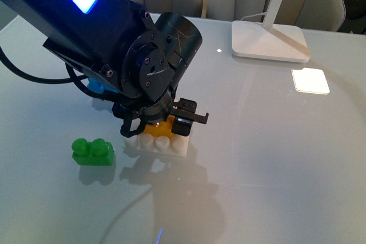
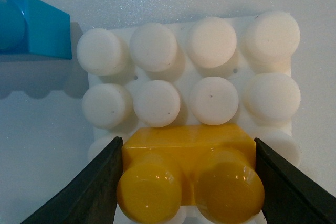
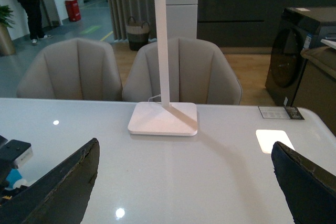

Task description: Insert yellow block into base center

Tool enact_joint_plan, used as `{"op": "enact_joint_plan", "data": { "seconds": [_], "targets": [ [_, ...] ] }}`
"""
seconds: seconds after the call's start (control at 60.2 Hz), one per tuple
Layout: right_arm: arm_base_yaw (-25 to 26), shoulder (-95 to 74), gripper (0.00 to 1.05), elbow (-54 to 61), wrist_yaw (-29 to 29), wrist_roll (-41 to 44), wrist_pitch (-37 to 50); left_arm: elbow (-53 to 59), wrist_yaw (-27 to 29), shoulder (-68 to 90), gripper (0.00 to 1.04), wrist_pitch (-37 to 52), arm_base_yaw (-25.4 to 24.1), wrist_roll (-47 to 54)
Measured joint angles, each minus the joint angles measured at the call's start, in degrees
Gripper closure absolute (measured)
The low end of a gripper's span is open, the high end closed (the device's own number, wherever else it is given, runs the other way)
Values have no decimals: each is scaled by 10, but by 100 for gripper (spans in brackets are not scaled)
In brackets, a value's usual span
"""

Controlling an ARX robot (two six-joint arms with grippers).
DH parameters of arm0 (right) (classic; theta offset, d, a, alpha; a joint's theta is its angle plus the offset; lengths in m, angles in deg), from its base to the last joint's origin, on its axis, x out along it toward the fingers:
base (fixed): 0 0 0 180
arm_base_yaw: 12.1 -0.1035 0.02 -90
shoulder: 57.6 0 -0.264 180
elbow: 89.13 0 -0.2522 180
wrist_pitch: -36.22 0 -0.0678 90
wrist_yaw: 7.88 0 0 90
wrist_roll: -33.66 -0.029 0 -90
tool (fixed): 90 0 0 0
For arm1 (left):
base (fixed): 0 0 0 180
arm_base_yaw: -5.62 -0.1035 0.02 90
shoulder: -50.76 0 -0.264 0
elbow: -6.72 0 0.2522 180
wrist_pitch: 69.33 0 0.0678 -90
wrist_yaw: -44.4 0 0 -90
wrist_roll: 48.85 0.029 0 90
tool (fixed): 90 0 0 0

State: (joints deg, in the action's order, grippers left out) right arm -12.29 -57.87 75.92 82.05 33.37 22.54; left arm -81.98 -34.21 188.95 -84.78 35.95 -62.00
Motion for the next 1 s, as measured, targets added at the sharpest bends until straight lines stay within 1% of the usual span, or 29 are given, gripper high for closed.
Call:
{"op": "enact_joint_plan", "data": {
  "seconds": [0.183, 0.283, 0.316, 0.366, 0.416, 0.499, 0.798, 0.997],
  "targets": [
    [0, 0, 9, 0, 0, 0, 0, 2, 0, -4, 42, -6, -1, -1],
    [0, 0, 9, 0, 0, 0, 0, 2, 0, -10, 24, -8, -1, 0],
    [0, 0, 9, 0, 0, 0, 0, 2, -1, -13, 21, -9, -1, 0],
    [0, 0, 9, 0, 0, 0, 0, 2, 0, -19, 12, -9, -1, 0],
    [0, 0, 9, 0, 0, 0, 0, 2, 0, -24, 6, -10, -1, 0],
    [0, 0, 9, 0, 0, 0, 0, 2, 0, -31, 8, -10, 0, -1],
    [0, 0, 9, 0, 0, 0, 0, 9, 8, -78, 7, -17, -1, 1],
    [0, 0, 9, 0, 0, 0, 0, 40, 25, -155, 7, -16, -19, 19]
  ]
}}
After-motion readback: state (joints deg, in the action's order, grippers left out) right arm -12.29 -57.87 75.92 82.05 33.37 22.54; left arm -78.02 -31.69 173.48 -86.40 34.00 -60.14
